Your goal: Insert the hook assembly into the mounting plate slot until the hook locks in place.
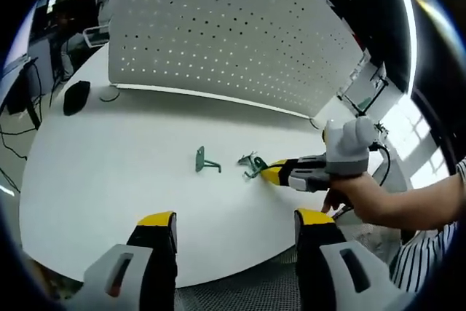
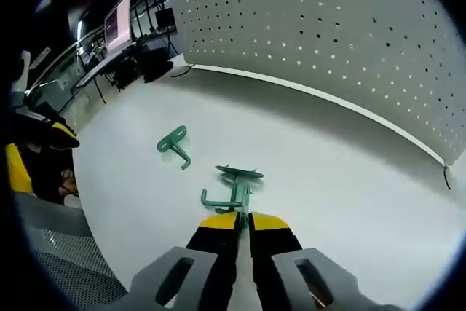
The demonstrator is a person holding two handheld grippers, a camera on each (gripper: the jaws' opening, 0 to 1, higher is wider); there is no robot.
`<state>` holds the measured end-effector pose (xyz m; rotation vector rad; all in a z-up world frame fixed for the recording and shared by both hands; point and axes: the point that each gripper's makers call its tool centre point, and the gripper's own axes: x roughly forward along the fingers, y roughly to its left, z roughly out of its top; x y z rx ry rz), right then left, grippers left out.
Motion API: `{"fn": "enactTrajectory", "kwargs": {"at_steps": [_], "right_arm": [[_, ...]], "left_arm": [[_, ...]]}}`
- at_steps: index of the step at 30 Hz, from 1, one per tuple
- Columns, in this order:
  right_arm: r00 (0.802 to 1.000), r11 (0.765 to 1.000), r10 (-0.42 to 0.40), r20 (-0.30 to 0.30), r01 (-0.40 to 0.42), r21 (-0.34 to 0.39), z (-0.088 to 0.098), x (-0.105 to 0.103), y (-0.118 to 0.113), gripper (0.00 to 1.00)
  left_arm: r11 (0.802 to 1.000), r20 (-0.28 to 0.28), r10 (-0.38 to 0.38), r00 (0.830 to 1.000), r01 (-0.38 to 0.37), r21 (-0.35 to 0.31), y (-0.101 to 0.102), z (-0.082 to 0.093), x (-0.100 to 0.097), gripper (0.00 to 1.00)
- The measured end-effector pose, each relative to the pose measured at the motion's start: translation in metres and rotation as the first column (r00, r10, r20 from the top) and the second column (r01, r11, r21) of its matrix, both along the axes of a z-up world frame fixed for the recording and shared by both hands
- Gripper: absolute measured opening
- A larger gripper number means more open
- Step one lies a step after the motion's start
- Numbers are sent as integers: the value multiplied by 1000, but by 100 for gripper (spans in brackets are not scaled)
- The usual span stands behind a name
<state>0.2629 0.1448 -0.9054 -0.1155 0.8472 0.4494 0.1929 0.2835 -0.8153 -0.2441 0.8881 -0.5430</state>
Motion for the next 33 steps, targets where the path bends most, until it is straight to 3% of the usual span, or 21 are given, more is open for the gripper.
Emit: {"fn": "enactTrajectory", "kwargs": {"at_steps": [12, 26, 30, 33], "right_arm": [[999, 1000, 7, 37, -8, 7, 10, 1, -3, 1], [982, 996, -51, 180, 36, 86, 65, 10, -11, 1], [973, 993, -61, 220, 38, 110, 84, 8, -13, 1], [972, 992, -56, 230, 28, 125, 90, 3, -10, 1]], "left_arm": [[999, -7, 8, 1000, -8, -35, -7, 4, 3, 67], [992, 1, -2, 1000, 2, -125, -29, 25, 26, 64], [976, -8, 2, 1000, -4, -216, -46, 37, 34, 65], [969, -5, -5, 1000, 4, -246, -56, 44, 40, 64]]}}
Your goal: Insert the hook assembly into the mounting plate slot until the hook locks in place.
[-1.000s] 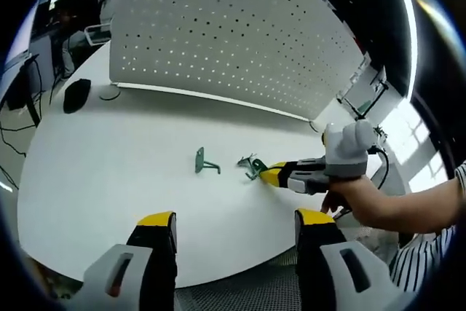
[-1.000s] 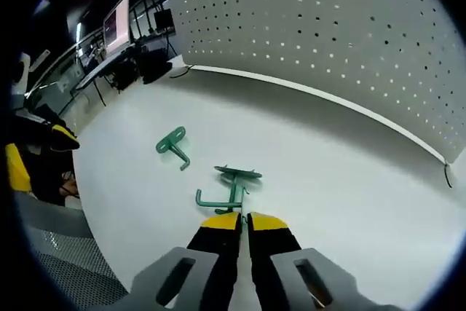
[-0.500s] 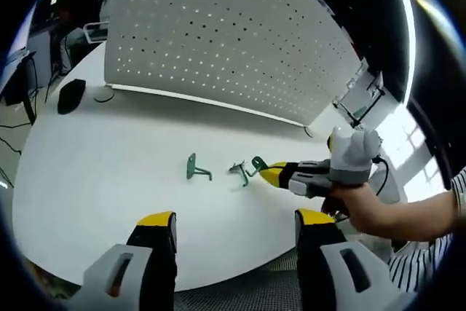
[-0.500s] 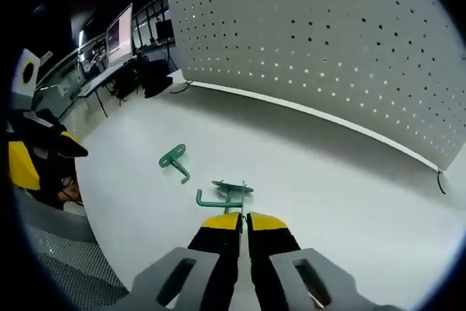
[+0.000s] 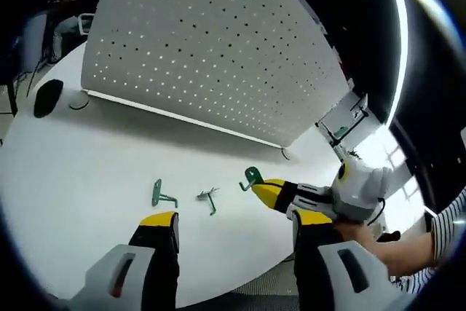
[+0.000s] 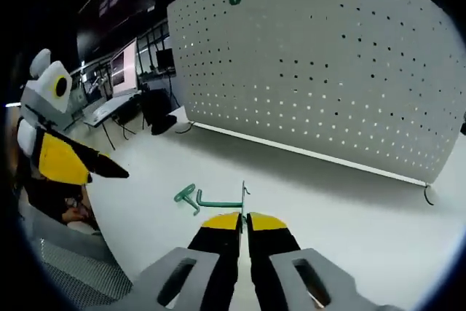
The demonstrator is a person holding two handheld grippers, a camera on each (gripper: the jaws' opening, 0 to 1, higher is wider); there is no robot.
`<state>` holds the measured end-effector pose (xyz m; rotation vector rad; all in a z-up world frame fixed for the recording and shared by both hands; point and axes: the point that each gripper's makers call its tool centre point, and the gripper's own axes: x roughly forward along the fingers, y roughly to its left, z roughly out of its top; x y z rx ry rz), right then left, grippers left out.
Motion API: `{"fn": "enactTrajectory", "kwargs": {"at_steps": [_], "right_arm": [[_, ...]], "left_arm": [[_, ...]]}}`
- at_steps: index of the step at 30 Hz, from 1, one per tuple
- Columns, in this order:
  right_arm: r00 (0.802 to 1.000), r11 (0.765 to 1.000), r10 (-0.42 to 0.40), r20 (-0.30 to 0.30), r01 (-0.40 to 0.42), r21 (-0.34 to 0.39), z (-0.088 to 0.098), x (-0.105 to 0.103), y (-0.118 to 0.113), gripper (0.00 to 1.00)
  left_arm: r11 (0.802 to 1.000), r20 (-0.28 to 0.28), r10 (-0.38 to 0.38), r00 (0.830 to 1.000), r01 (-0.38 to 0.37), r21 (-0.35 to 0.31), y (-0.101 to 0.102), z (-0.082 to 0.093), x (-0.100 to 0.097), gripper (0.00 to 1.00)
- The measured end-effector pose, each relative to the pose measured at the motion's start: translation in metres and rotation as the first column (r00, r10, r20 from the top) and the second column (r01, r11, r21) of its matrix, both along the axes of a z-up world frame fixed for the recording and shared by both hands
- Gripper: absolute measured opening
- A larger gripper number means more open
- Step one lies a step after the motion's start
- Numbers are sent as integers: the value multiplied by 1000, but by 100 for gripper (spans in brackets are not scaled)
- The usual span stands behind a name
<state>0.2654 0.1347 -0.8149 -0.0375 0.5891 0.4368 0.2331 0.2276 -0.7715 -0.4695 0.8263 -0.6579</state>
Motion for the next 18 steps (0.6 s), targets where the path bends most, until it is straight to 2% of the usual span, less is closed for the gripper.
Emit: {"fn": "enactTrajectory", "kwargs": {"at_steps": [4, 5, 6, 7, 9, 10, 18], "right_arm": [[999, 998, 8, 42, -11, 67, 21, -7, 8, 1], [998, 992, 25, 60, -32, 123, 30, -9, 15, 1], [998, 988, 30, 63, -40, 149, 34, -10, 18, 1], [997, 986, 27, 69, -38, 160, 40, -13, 19, 1], [994, 989, 39, 99, -53, 138, 47, -16, 18, 1], [993, 981, 36, 109, -56, 188, 56, -19, 22, 1], [991, 970, 20, 134, -51, 237, 78, -25, 22, 1]], "left_arm": [[999, -3, -16, 1000, 16, -37, -14, 6, 4, 64], [999, -5, -19, 1000, 19, -45, -17, 7, 4, 63], [999, -4, -21, 1000, 21, -48, -18, 8, 4, 63], [998, -3, -23, 1000, 23, -52, -20, 9, 4, 63], [998, 1, -30, 1000, 30, -63, -24, 12, 3, 61], [997, 2, -33, 999, 33, -73, -26, 14, 3, 61], [988, 28, -41, 999, 44, -148, -41, 29, 6, 50]]}}
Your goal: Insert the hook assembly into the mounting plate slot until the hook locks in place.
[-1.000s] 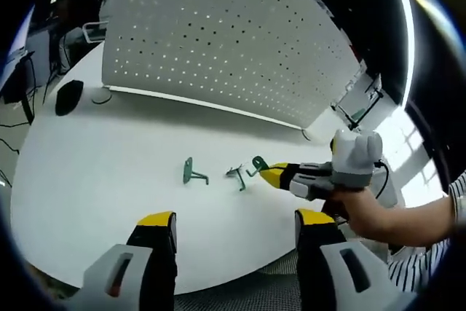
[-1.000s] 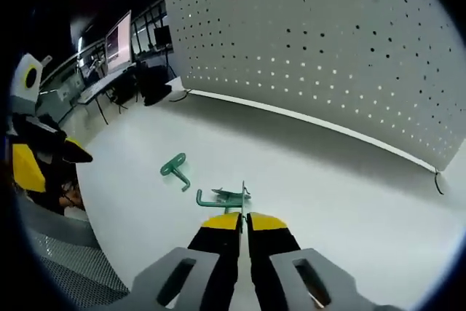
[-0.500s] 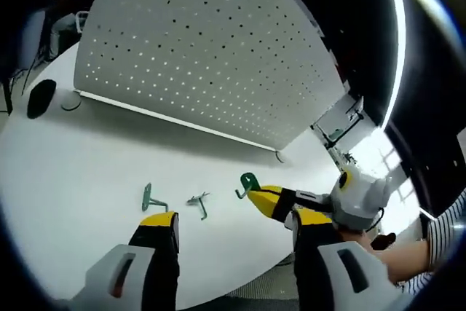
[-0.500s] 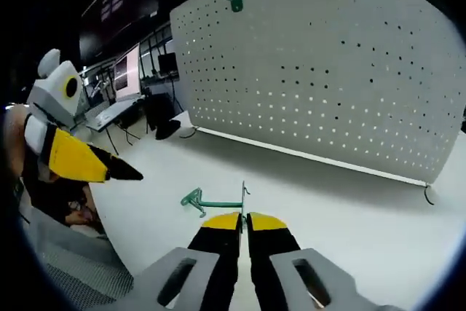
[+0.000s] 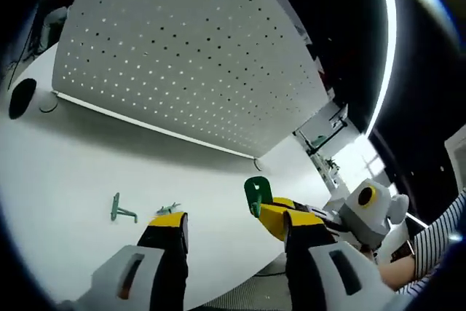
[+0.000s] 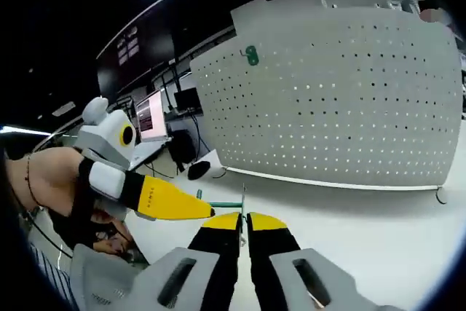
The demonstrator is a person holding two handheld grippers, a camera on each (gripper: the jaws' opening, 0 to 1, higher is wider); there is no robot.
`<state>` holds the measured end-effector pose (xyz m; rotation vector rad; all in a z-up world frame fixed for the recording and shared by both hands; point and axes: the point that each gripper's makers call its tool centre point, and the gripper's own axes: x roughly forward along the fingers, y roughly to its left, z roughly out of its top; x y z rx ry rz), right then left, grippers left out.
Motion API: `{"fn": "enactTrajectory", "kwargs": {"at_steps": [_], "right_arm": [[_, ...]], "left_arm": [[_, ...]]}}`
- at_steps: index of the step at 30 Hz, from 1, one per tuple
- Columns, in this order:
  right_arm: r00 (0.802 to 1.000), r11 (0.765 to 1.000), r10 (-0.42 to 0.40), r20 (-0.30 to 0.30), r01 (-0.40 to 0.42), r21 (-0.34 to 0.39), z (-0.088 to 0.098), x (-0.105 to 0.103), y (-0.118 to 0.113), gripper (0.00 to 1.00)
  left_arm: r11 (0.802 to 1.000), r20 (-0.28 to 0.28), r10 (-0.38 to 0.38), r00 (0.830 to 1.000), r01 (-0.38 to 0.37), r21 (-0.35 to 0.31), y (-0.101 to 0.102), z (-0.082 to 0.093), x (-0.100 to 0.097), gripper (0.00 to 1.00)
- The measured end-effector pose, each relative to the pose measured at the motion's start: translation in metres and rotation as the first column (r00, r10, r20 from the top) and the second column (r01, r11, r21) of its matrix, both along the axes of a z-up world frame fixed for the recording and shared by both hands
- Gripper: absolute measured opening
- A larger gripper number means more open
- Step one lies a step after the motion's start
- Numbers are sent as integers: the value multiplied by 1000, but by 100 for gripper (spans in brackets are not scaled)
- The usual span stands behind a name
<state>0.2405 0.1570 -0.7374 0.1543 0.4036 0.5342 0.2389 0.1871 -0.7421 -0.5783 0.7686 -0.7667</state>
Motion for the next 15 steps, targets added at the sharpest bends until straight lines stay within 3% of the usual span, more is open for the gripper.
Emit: {"fn": "enactTrajectory", "kwargs": {"at_steps": [4, 12, 15], "right_arm": [[1000, 999, -7, -1, 8, 46, 4, 1, -1, 1], [1000, 998, -9, 22, 8, 62, 14, 0, 0, 1], [1000, 998, -8, 25, 7, 66, 15, -1, 2, 1]], "left_arm": [[1000, 14, -13, 1000, 14, -27, -7, 9, 0, 44], [996, 24, -22, 999, 24, -83, -15, 20, 0, 37], [996, 25, -19, 1000, 21, -92, -16, 22, 0, 30]]}}
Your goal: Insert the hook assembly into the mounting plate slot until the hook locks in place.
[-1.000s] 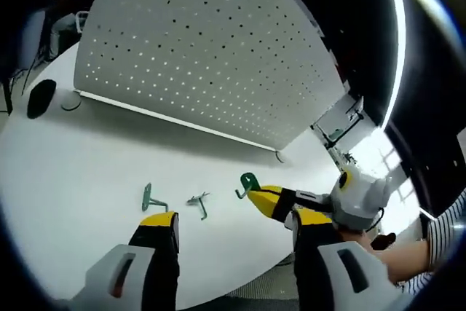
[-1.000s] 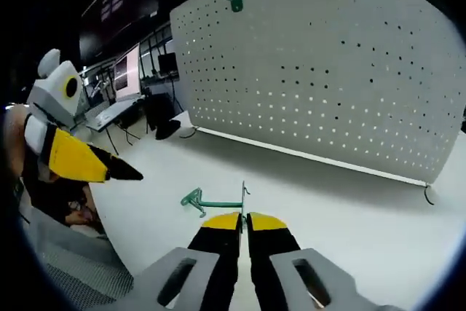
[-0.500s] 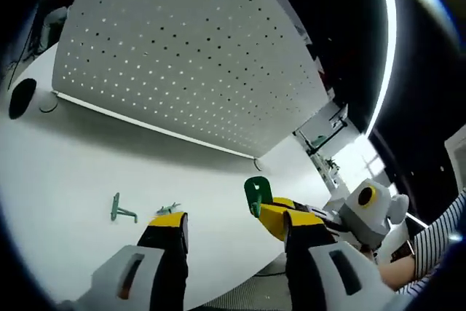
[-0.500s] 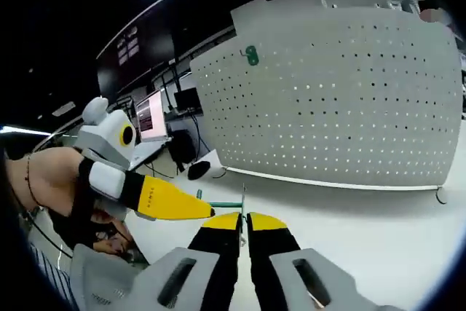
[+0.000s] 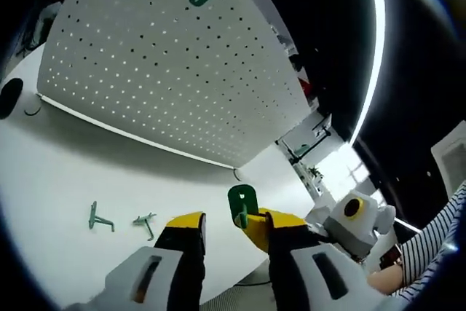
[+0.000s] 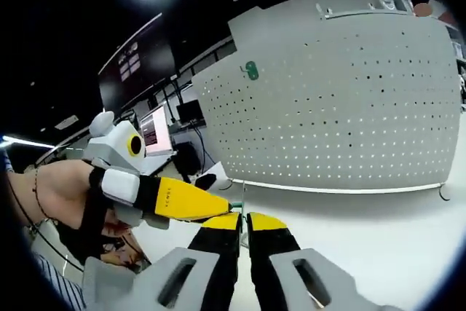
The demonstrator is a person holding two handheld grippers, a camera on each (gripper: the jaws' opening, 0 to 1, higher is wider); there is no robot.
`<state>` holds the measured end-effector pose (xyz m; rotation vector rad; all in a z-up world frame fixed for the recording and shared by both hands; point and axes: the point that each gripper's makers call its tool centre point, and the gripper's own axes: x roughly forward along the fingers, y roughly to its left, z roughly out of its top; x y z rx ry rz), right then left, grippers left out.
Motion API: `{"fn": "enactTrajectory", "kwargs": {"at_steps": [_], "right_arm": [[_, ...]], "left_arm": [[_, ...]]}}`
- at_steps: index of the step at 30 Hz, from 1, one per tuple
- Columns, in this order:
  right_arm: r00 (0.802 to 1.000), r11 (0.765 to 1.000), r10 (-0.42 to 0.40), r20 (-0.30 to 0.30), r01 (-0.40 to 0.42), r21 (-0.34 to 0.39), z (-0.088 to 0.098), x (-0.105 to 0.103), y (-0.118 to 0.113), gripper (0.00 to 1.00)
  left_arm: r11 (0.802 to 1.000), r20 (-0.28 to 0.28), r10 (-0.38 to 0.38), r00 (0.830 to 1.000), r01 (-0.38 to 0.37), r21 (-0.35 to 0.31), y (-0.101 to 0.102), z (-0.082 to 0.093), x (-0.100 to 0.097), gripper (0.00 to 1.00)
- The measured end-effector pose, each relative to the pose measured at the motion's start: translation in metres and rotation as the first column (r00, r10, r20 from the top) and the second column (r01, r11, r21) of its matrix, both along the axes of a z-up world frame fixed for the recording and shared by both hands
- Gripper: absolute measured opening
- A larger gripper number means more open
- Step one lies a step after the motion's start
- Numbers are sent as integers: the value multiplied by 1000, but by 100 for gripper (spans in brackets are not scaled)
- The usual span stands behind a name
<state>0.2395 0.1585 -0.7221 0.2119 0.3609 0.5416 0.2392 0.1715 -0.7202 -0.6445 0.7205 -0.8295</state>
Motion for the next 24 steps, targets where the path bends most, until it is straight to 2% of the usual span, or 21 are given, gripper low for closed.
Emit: {"fn": "enactTrajectory", "kwargs": {"at_steps": [8, 10, 12, 16, 20, 24], "right_arm": [[1000, 1000, -8, 2, 7, 21, 3, -2, 3, 1], [1000, 999, -15, -2, 16, 46, 5, -1, 4, 1], [1000, 998, -20, 1, 20, 60, 8, -1, 5, 1], [1000, 997, -23, 3, 23, 68, 10, -2, 7, 1], [1000, 997, -21, 10, 21, 69, 11, -3, 9, 1], [1000, 997, -25, 10, 24, 68, 11, -3, 9, 1]], "left_arm": [[999, -2, 3, 1000, -3, -37, -4, 8, -4, 18], [997, -20, 20, 1000, -22, -71, -4, 13, -6, 15], [997, -14, 18, 1000, -19, -73, -4, 16, -6, 11], [998, -17, 16, 1000, -17, -66, -2, 16, -7, 9], [996, -25, 30, 999, -32, -88, 0, 18, -4, 4], [995, -38, 29, 999, -32, -92, 0, 18, -4, 4]]}}
